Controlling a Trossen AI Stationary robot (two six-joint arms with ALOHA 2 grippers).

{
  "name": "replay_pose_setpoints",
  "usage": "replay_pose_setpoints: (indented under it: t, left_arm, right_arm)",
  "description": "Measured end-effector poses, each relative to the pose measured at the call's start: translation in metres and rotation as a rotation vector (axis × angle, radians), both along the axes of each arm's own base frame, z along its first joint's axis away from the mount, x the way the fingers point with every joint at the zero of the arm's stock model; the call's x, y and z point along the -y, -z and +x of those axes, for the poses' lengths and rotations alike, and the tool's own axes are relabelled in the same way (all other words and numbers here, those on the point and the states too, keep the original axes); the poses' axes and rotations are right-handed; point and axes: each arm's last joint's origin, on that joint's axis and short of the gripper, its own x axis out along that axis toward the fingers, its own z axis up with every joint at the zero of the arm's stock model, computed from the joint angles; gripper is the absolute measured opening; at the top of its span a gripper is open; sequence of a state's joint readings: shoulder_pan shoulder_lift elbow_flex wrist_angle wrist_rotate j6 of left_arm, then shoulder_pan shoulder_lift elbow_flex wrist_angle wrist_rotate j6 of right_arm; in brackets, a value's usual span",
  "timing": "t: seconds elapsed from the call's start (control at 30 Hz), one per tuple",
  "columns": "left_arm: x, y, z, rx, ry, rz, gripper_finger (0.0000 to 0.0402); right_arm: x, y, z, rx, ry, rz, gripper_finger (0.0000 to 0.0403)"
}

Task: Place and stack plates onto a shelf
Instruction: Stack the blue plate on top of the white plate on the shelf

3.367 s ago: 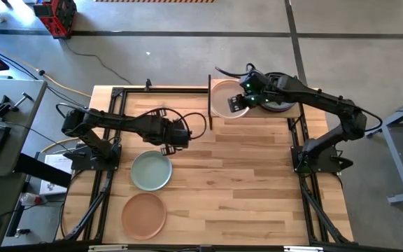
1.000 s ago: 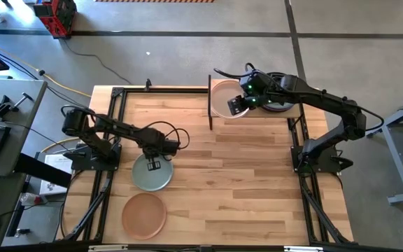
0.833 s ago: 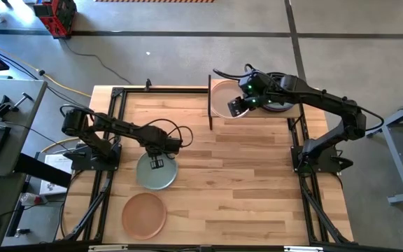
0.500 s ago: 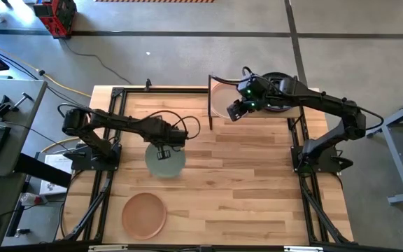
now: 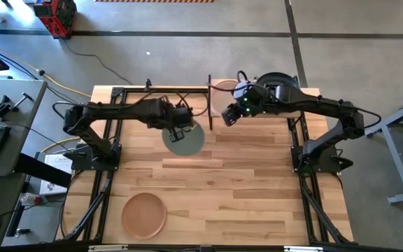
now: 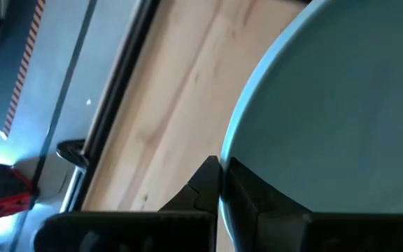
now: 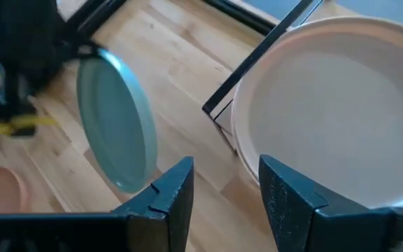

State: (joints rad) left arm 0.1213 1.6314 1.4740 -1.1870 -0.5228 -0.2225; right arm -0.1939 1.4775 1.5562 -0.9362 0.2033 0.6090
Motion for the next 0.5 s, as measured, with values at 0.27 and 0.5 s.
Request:
replay_pose_setpoints:
  t: [0.27,0.5]
  left_arm:
    - [-0.01,-0.027,0.007,0.121,-0.02,0.035,0.0002]
    - [-0.015,-0.035,0.007,0.151,-0.035,0.04,0.0002]
  right_arm:
    - [-0.007,0.018,0.025,-0.031,-0.068,-0.024,0.0142]
    - [-0.007,0.032,0.042,-0.049,-0.092,-0.04,0.0142]
